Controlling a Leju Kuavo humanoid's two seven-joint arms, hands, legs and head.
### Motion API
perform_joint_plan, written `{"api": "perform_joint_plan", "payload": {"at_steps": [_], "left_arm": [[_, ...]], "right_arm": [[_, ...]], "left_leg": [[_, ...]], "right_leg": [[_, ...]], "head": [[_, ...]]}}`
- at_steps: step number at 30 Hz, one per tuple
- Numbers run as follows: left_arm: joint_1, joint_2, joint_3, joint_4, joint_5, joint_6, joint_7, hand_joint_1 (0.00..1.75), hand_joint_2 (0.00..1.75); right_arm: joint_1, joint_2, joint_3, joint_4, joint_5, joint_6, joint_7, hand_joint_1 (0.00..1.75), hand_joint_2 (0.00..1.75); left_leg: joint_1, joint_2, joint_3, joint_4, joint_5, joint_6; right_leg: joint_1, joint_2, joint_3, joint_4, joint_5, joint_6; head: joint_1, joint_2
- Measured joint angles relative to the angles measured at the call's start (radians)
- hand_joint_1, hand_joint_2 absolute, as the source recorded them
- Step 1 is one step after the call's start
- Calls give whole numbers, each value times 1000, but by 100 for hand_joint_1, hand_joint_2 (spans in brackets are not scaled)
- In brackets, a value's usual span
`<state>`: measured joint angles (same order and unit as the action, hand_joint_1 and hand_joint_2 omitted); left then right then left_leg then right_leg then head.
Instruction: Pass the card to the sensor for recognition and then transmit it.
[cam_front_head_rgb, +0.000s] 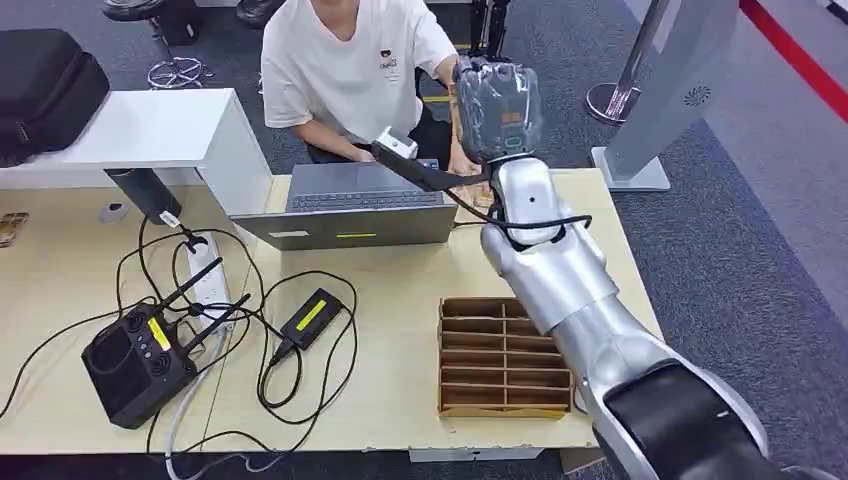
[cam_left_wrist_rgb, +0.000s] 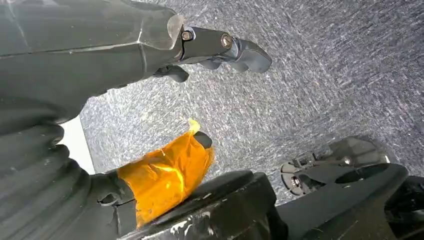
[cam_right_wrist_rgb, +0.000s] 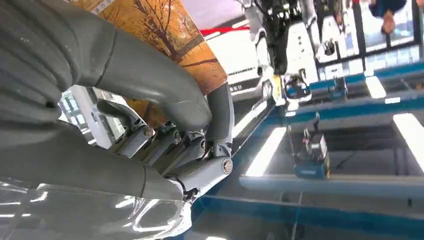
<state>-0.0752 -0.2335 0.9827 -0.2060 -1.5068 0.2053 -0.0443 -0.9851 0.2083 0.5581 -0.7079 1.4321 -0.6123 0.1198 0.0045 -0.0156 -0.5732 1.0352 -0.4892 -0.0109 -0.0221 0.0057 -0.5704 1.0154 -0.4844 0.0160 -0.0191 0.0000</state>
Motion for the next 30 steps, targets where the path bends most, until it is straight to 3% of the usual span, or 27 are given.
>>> {"api": "perform_joint_plan", "payload": {"at_steps": [12, 13, 30], "left_arm": [[-1, -3, -6, 0, -6, -9, 2, 0, 175], [-1, -3, -6, 0, -6, -11, 2, 0, 175], [-2, -8, -6, 0, 0, -16, 21, 0, 175]], "right_arm": [[-44, 58, 26, 192, 38, 4, 24, 175, 175], [-44, 59, 27, 199, 40, 3, 25, 0, 175], [-46, 63, 35, 255, 45, 3, 42, 0, 175]], "left_leg": [[0, 0, 0, 0, 0, 0], [0, 0, 0, 0, 0, 0], [0, 0, 0, 0, 0, 0]], "right_leg": [[0, 0, 0, 0, 0, 0], [0, 0, 0, 0, 0, 0], [0, 0, -1, 0, 0, 0]], "head": [[0, 0], [0, 0], [0, 0]]}}
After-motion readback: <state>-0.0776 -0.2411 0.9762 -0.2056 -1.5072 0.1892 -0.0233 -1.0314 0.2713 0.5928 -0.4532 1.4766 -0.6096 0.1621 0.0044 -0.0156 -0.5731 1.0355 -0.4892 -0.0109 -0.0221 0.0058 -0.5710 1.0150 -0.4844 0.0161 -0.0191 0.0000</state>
